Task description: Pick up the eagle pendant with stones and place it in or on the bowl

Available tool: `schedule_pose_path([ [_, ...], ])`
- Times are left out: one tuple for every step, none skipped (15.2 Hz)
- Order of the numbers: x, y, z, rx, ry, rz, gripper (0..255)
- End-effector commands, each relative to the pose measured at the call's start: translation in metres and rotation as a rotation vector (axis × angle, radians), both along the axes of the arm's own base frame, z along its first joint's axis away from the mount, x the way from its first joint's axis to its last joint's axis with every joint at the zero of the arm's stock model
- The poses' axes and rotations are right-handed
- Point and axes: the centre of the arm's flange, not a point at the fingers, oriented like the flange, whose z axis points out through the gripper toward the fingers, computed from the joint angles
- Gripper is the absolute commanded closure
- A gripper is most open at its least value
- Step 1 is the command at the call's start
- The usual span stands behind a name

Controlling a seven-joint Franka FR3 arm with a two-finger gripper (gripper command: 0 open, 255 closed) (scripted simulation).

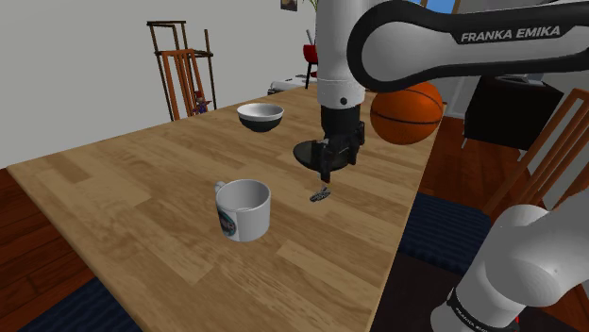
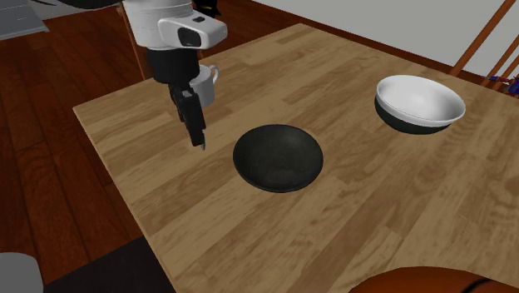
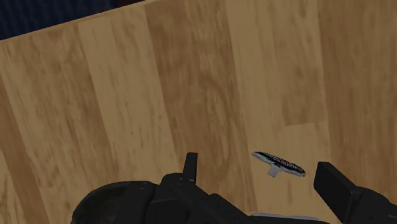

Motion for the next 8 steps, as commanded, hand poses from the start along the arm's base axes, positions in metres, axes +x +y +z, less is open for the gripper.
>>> schedule_pose_path([
  [0.015,0.028,-0.011,-0.032,0.005,-0.02,0],
  [0.022,0.04,-0.017,-0.048,0.007,-0.029,0],
  [0.029,0.051,-0.022,-0.062,0.01,-0.036,0],
  [0.029,0.05,-0.028,-0.062,0.01,-0.036,0],
  [0.028,0.049,-0.033,-0.062,0.01,-0.036,0],
  [0.028,0.048,-0.038,-0.062,0.01,-0.036,0],
  [0.028,0.047,-0.043,-0.062,0.01,-0.036,0],
  [0.027,0.046,-0.048,-0.062,0.01,-0.036,0],
])
